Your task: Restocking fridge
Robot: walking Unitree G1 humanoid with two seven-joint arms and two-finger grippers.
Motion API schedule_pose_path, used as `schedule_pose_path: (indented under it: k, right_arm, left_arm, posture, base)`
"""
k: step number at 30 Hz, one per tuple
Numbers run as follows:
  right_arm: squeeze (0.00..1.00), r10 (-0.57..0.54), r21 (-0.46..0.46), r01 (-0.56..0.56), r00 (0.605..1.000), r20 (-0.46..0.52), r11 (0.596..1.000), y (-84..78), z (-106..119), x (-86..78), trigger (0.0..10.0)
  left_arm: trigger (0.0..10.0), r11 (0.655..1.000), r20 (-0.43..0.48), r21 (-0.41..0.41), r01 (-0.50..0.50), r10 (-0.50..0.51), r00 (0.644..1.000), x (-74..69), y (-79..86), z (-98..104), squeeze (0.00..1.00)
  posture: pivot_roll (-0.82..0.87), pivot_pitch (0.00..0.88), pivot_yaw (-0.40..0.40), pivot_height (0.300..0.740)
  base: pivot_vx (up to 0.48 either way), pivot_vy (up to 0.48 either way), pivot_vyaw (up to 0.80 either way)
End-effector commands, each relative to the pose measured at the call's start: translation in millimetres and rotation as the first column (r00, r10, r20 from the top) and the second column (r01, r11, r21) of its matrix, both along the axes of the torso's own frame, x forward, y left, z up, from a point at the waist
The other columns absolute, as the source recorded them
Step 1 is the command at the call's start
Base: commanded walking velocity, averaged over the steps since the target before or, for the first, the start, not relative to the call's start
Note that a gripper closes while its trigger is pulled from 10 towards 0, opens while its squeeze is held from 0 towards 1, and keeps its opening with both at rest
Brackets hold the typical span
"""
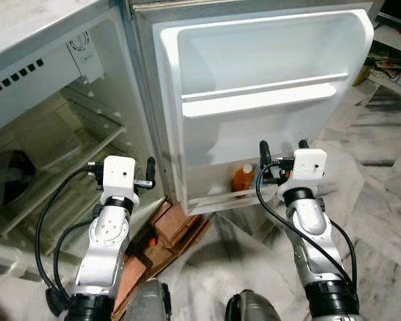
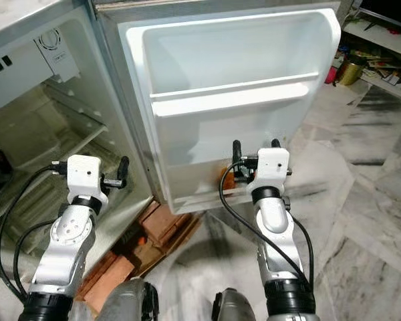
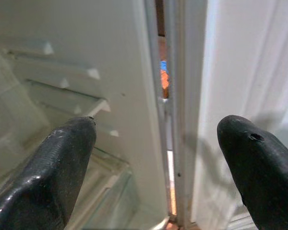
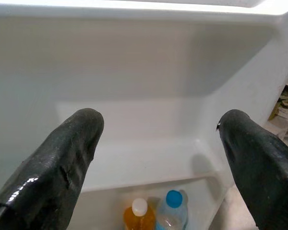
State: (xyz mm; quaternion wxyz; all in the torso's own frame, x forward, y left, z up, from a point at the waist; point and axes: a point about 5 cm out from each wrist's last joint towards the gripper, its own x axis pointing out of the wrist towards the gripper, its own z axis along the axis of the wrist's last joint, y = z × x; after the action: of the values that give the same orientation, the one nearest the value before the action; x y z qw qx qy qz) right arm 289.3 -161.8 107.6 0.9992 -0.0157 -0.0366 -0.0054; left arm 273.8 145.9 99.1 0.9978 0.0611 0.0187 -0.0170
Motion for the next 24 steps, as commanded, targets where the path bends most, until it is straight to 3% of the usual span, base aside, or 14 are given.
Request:
schedule_pose_path:
  k: [1,3,5,18,24]
  right_arm:
    - [0.00,-0.025,0.038,0.027,0.998,-0.055,0.999,-2.9,-9,-4.3,10.0]
    - [0.00,-0.076,0.109,0.095,0.983,-0.169,0.989,-6.3,-26,-8.4,10.0]
    - [0.00,-0.083,0.121,0.109,0.976,-0.199,0.987,-7.4,-31,-10.3,10.0]
    - [0.00,-0.023,0.070,0.037,0.980,-0.199,0.997,2.8,-29,-9.3,10.0]
    - [0.00,0.057,0.059,-0.050,0.992,-0.117,0.997,10.6,-17,-10.3,10.0]
  left_arm:
    - [10.0,1.000,-0.024,0.010,-0.023,0.023,0.999,-2.8,2.0,-6,0.00]
    - [10.0,0.998,-0.042,0.010,-0.058,0.058,0.997,-3.8,5.9,-9,0.00]
    - [10.0,0.998,-0.045,0.013,-0.065,0.065,0.997,-3.7,7.4,-10,0.00]
    - [10.0,0.997,-0.046,0.032,-0.067,0.068,0.997,-3.7,7.2,-11,0.00]
    - [10.0,0.997,-0.038,0.051,-0.065,0.067,0.997,-3.6,9.2,-10,0.00]
  posture:
    - [0.05,0.088,-0.021,0.740]
    - [0.05,0.091,-0.026,0.740]
    - [0.05,0.092,-0.027,0.740]
    - [0.05,0.097,-0.027,0.740]
    - [0.05,0.099,-0.026,0.740]
  base:
    - [0.000,0.000,0.00]
    - [0.000,-0.154,0.00]
    - [0.000,-0.349,0.00]
    - [0.000,-0.428,0.00]
    - [0.000,-0.394,0.00]
